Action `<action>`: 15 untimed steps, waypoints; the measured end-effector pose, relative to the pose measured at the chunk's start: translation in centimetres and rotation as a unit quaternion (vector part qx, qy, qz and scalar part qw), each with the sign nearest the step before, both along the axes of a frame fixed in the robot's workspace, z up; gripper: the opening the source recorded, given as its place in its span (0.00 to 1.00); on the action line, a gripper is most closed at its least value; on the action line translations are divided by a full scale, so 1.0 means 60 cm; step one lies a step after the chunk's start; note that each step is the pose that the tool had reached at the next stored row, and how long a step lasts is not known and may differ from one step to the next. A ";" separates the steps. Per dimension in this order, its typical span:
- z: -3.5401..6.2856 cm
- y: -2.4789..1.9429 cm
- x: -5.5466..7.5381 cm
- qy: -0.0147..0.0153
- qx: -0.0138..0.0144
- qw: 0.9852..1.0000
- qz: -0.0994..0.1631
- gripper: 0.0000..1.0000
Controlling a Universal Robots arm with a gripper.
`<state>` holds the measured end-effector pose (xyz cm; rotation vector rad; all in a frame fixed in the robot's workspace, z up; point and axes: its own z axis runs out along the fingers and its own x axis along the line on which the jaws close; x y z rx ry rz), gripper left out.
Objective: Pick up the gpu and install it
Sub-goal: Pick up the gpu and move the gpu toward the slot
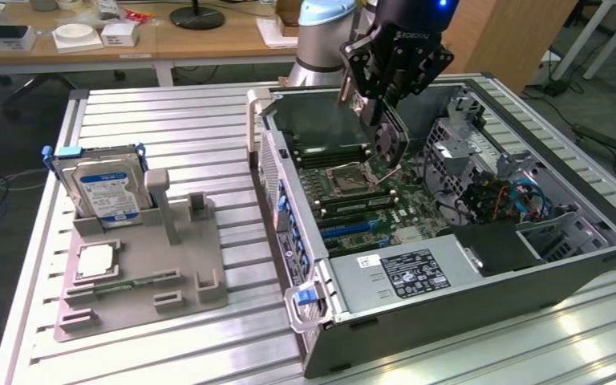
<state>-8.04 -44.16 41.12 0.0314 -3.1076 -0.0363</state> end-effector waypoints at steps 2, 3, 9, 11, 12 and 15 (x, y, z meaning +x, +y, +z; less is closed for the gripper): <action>-0.001 0.0001 0.003 0.000 0.000 1.000 0.000 0.26; -0.001 0.0001 0.006 0.000 0.000 1.000 0.000 0.26; -0.001 0.0000 0.016 0.000 0.000 1.000 0.000 0.26; -0.001 0.0000 0.020 0.000 0.000 1.000 0.000 0.26; -0.001 0.0000 0.022 0.000 0.000 1.000 0.000 0.26; -0.001 0.0001 0.031 0.000 0.000 1.000 0.000 0.26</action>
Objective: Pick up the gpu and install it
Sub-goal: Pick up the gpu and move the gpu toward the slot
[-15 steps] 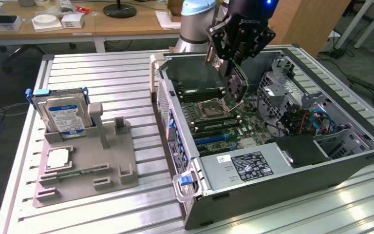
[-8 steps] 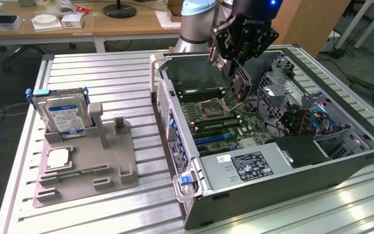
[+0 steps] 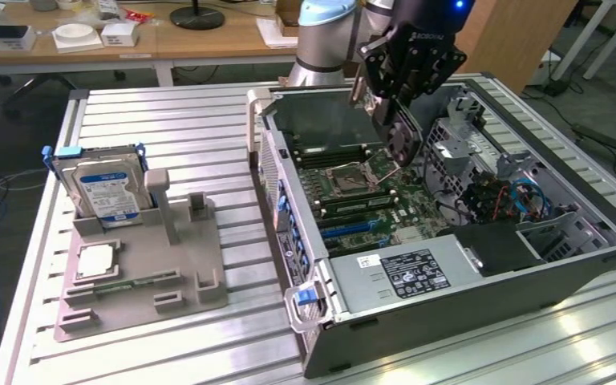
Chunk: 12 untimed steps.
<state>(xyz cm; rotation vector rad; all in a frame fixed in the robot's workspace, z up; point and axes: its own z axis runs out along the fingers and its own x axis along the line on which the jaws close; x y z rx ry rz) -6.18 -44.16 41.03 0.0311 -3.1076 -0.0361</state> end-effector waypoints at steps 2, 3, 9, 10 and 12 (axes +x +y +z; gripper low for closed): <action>0.000 -0.0001 0.005 0.000 0.000 1.000 0.000 0.26; 0.000 -0.0001 0.008 0.000 0.000 1.000 0.000 0.26; 0.000 -0.0001 0.019 0.000 0.000 1.000 0.000 0.26; 0.000 0.0000 0.021 0.000 0.000 1.000 0.000 0.26; 0.000 -0.0001 0.025 0.000 0.000 1.000 0.000 0.26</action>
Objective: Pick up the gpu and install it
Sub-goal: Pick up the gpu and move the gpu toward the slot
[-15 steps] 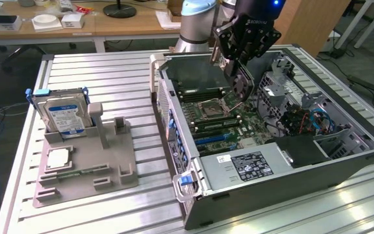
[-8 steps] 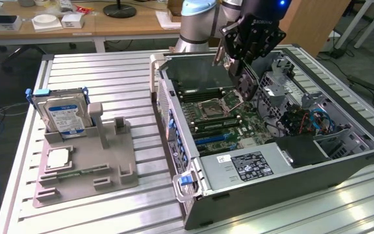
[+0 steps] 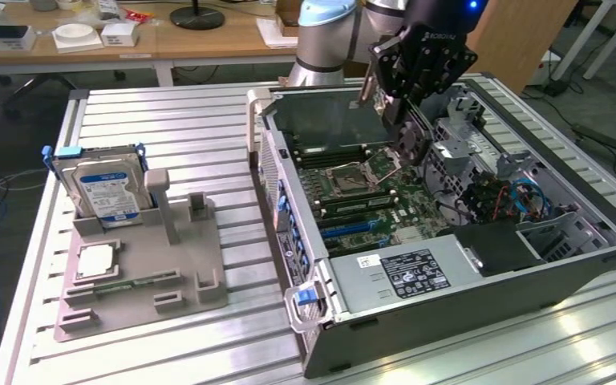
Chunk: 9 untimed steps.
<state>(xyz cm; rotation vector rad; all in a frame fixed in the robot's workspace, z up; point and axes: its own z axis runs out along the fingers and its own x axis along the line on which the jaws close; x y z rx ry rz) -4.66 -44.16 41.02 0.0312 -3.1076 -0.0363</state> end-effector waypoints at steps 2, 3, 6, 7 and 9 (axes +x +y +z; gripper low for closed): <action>0.000 0.0000 0.005 0.000 0.000 1.000 0.000 0.26; 0.000 0.0000 0.007 0.000 0.000 1.000 0.000 0.26; 0.000 0.0000 0.013 0.000 0.000 1.000 0.000 0.26; 0.000 0.0000 0.015 0.000 0.000 1.000 0.000 0.26; 0.000 0.0000 0.020 0.000 0.000 1.000 0.000 0.26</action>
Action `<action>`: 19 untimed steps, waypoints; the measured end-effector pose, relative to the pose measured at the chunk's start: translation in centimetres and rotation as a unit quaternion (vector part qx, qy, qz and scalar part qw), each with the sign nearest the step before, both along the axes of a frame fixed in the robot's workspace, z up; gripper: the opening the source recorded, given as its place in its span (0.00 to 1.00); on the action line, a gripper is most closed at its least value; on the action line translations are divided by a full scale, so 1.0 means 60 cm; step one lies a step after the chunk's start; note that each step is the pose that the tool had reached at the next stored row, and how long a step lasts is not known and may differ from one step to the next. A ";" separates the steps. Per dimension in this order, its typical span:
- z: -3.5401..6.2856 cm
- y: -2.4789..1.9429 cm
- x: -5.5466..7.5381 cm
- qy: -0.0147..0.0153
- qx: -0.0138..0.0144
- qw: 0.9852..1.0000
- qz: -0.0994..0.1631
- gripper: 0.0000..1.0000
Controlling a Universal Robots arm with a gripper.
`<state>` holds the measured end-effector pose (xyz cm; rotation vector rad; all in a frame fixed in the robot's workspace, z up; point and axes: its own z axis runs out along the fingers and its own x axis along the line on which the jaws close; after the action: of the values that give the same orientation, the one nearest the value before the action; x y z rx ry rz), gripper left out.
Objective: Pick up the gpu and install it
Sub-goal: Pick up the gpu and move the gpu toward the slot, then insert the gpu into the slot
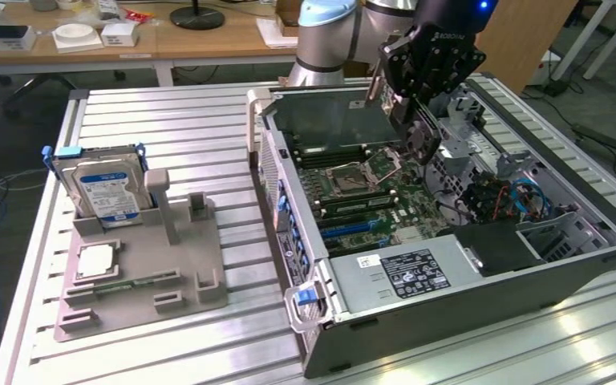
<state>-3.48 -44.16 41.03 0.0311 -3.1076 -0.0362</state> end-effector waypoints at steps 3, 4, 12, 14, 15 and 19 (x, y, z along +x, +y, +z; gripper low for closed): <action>0.000 0.0000 0.006 0.000 0.000 1.000 0.000 0.26; 0.000 0.0000 0.009 0.000 0.000 1.000 0.000 0.26; 0.000 0.0000 0.016 0.000 0.000 1.000 0.000 0.26; 0.000 0.0000 0.016 0.000 0.000 1.000 0.000 0.26; 0.000 0.0000 0.016 0.000 0.000 1.000 0.000 0.26; 0.000 0.0000 0.016 0.000 0.000 1.000 0.000 0.26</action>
<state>-2.53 -44.16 41.02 0.0314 -3.1076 -0.0362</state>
